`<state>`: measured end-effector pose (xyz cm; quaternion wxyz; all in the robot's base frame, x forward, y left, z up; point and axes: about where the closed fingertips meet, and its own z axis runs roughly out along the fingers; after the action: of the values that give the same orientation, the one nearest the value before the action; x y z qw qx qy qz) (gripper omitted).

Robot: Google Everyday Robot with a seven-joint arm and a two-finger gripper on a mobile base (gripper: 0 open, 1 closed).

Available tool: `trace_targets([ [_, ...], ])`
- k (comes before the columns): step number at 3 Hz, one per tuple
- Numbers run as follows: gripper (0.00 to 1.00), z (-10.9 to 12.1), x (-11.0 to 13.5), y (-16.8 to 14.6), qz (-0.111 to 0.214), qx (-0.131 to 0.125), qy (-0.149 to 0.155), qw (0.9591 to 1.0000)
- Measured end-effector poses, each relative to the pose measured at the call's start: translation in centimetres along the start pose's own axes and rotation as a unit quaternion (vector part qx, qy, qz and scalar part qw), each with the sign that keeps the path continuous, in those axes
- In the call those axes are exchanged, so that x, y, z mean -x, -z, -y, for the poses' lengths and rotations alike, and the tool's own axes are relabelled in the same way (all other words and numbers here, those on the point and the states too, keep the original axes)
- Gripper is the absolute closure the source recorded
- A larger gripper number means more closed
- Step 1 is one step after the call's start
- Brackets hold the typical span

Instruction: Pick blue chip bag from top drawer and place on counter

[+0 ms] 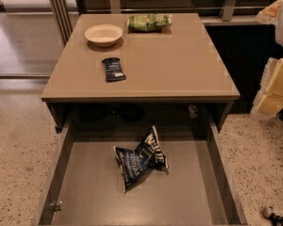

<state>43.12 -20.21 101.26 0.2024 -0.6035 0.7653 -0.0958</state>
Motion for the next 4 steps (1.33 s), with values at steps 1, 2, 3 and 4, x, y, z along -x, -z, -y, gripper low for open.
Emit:
trace_targets([
  [1,0.00,-1.8,-0.4,-2.0,0.003,0.001,0.005,1.0000],
  [2,0.00,-4.2,-0.6,-6.5,0.015,0.024,0.007,0.9996],
  [3,0.00,-6.4,-0.2,-11.3,0.033,0.050,0.014,0.9981],
  [4,0.00,-8.3,0.5,-14.7,0.048,0.068,0.024,0.9963],
])
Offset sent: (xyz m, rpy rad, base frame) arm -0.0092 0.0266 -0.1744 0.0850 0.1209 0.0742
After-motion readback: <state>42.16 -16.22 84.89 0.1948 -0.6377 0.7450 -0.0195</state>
